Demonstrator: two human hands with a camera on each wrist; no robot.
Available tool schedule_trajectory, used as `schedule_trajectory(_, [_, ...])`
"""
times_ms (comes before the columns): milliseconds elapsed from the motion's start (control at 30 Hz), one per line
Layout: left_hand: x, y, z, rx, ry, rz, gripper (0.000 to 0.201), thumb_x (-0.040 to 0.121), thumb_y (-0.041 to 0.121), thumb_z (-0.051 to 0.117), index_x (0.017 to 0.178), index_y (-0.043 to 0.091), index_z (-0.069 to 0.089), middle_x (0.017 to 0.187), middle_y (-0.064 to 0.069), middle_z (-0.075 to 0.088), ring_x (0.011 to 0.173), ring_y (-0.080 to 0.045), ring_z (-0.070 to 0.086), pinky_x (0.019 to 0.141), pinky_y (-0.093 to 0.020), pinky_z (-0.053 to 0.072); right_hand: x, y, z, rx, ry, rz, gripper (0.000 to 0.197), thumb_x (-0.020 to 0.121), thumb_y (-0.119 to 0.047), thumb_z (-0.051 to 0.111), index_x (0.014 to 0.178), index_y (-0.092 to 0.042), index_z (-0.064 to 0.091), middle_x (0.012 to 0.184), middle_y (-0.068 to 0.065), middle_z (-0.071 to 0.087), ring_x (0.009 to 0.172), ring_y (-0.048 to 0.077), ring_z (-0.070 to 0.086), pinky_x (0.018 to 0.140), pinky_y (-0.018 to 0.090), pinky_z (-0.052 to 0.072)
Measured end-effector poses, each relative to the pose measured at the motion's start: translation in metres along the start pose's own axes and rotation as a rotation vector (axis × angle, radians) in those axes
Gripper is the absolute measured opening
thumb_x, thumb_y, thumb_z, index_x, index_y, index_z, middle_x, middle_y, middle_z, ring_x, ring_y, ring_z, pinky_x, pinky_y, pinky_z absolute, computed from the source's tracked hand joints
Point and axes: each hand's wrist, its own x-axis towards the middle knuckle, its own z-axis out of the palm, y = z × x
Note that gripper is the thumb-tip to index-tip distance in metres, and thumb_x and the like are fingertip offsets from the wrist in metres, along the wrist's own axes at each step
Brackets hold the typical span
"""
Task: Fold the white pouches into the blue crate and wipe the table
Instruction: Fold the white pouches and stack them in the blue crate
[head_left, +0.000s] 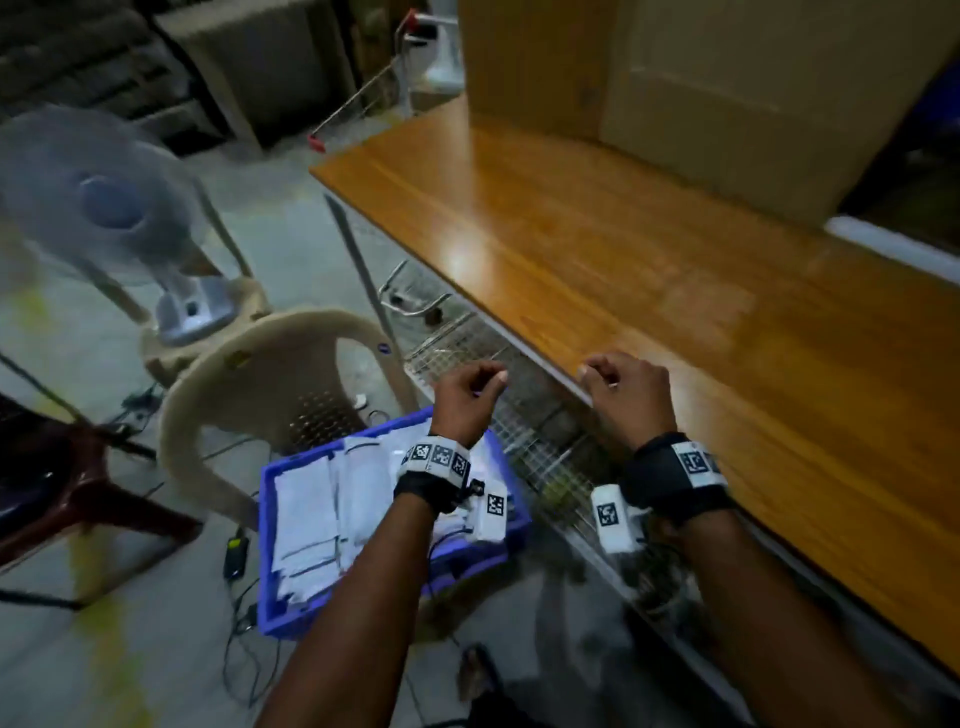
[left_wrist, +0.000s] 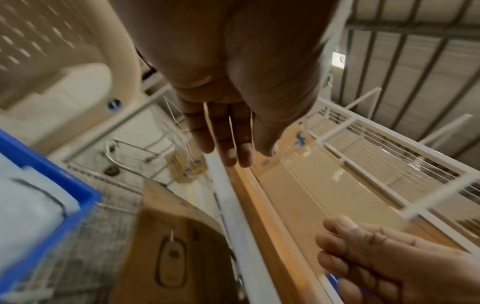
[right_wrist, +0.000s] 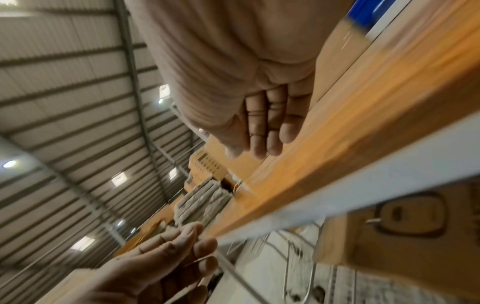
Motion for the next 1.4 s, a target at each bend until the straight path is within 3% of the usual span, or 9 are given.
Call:
schedule_trajectory(100, [-0.018, 0.038, 0.071, -0.039, -0.120, 0.022, 0.013, 0.091, 0.022, 0.071, 0.102, 0.017, 0.075, 0.092, 0.003, 0.074, 0.090, -0.009, 0.071, 0.083, -0.033, 0.059, -0.022, 0.048, -0.071, -0.016, 0.068, 0.090, 0.019, 0.091, -0.034, 0.066, 0.101, -0.020, 0.075, 0.096, -0.004, 0.073, 0.089, 0.011, 0.065, 0.080, 0.023, 0.048])
schedule_trajectory(300, [-0.077, 0.110, 0.217, -0.007, -0.365, 0.057, 0.017, 0.089, 0.016, 0.072, 0.104, 0.007, 0.073, 0.095, -0.003, 0.072, 0.081, -0.003, 0.065, 0.066, -0.007, 0.051, -0.091, 0.154, -0.215, -0.042, 0.252, 0.345, 0.026, 0.090, -0.035, 0.067, 0.108, -0.017, 0.074, 0.100, 0.000, 0.073, 0.087, 0.012, 0.063, 0.075, 0.020, 0.041])
schedule_trajectory(433, [-0.111, 0.121, 0.299, 0.102, -0.538, 0.031, 0.038, 0.081, 0.034, 0.077, 0.114, 0.017, 0.070, 0.111, -0.006, 0.073, 0.105, -0.017, 0.069, 0.092, -0.037, 0.057, -0.148, 0.226, -0.287, 0.043, 0.401, 0.537, 0.032, 0.086, -0.041, 0.069, 0.109, -0.018, 0.072, 0.100, -0.003, 0.070, 0.091, 0.016, 0.065, 0.079, 0.029, 0.051])
schedule_trajectory(600, [-0.137, 0.133, 0.378, 0.206, -0.603, 0.077, 0.059, 0.059, 0.071, 0.066, 0.099, 0.028, 0.069, 0.104, -0.003, 0.073, 0.109, -0.024, 0.067, 0.101, -0.048, 0.049, -0.209, 0.300, -0.372, -0.001, 0.506, 0.693, 0.037, 0.084, -0.044, 0.069, 0.111, -0.018, 0.073, 0.109, 0.001, 0.072, 0.101, 0.023, 0.066, 0.087, 0.033, 0.053])
schedule_trajectory(767, [-0.164, 0.144, 0.440, 0.318, -0.723, 0.178, 0.097, 0.051, 0.097, 0.054, 0.113, 0.023, 0.063, 0.121, -0.011, 0.067, 0.126, -0.032, 0.056, 0.107, -0.058, 0.039, -0.235, 0.349, -0.444, -0.219, 0.522, 0.741, 0.055, 0.081, -0.055, 0.058, 0.122, -0.020, 0.063, 0.123, 0.007, 0.067, 0.110, 0.031, 0.062, 0.094, 0.036, 0.051])
schedule_trajectory(900, [-0.184, 0.180, 0.451, 0.283, -0.706, 0.104, 0.095, 0.057, 0.074, 0.065, 0.137, 0.022, 0.057, 0.139, -0.002, 0.060, 0.140, -0.021, 0.043, 0.118, -0.052, 0.029, -0.222, 0.375, -0.494, -0.360, 0.527, 0.805, 0.064, 0.078, -0.051, 0.065, 0.136, -0.027, 0.050, 0.143, 0.014, 0.048, 0.125, 0.041, 0.048, 0.105, 0.048, 0.043])
schedule_trajectory(1033, [-0.179, 0.187, 0.457, 0.181, -0.694, 0.008, 0.073, 0.076, 0.045, 0.081, 0.138, 0.017, 0.056, 0.134, -0.004, 0.063, 0.126, -0.022, 0.057, 0.111, -0.045, 0.043, -0.207, 0.397, -0.519, -0.478, 0.375, 0.846, 0.069, 0.088, -0.050, 0.058, 0.147, -0.027, 0.033, 0.161, 0.013, 0.013, 0.145, 0.040, 0.017, 0.116, 0.053, 0.021])
schedule_trajectory(1167, [-0.172, 0.186, 0.458, 0.164, -0.676, 0.001, 0.057, 0.084, 0.028, 0.078, 0.134, 0.009, 0.059, 0.130, -0.006, 0.065, 0.122, -0.021, 0.060, 0.108, -0.041, 0.046, -0.196, 0.397, -0.509, -0.544, 0.117, 0.834, 0.065, 0.089, -0.056, 0.042, 0.147, -0.026, 0.035, 0.156, 0.013, 0.030, 0.141, 0.037, 0.029, 0.115, 0.056, 0.021])
schedule_trajectory(1400, [-0.163, 0.191, 0.484, 0.279, -0.651, 0.098, 0.086, 0.068, 0.071, 0.059, 0.132, 0.014, 0.062, 0.128, -0.008, 0.067, 0.121, -0.024, 0.061, 0.105, -0.043, 0.047, -0.163, 0.341, -0.447, -0.382, 0.012, 0.657, 0.052, 0.095, -0.044, 0.044, 0.140, -0.018, 0.050, 0.149, 0.005, 0.045, 0.136, 0.028, 0.043, 0.112, 0.034, 0.034])
